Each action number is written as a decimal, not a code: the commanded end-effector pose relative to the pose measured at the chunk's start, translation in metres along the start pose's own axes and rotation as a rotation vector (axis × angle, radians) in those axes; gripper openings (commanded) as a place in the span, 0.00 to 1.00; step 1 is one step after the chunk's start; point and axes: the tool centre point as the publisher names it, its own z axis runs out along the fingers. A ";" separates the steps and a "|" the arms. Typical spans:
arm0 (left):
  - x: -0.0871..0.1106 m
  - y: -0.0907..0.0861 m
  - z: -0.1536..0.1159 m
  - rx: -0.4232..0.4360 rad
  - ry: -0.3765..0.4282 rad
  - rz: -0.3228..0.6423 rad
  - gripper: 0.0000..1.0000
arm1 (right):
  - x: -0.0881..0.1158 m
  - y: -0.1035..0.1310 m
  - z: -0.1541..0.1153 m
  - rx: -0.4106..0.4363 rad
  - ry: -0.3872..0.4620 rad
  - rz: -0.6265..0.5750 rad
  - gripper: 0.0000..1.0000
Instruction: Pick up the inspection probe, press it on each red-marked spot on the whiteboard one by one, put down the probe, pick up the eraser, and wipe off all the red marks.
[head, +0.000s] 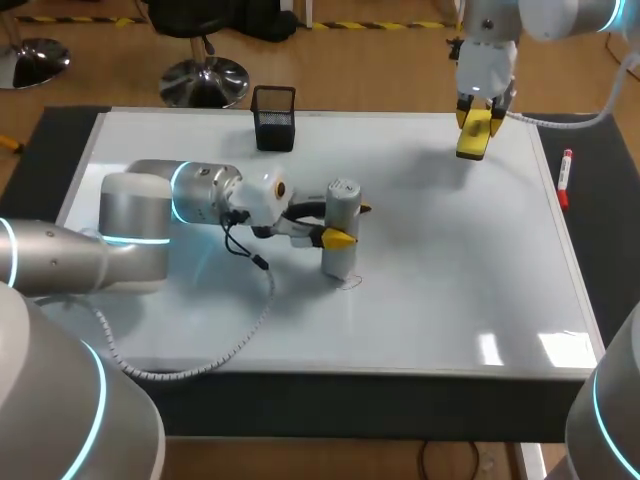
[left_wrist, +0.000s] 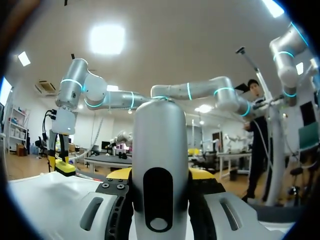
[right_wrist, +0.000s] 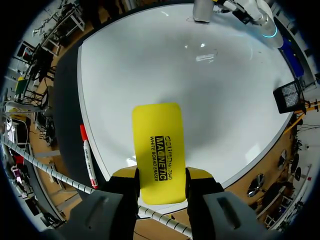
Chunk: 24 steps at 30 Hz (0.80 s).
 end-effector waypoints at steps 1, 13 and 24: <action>0.003 -0.022 -0.008 -0.009 -0.020 0.028 0.00 | 0.000 -0.001 -0.002 0.000 0.004 -0.001 0.00; -0.024 -0.082 -0.058 -0.027 -0.125 0.139 0.00 | 0.000 -0.001 -0.002 0.000 0.004 -0.001 0.00; -0.050 -0.116 -0.116 -0.065 -0.258 0.188 0.00 | 0.000 -0.001 -0.002 0.000 0.004 -0.001 0.00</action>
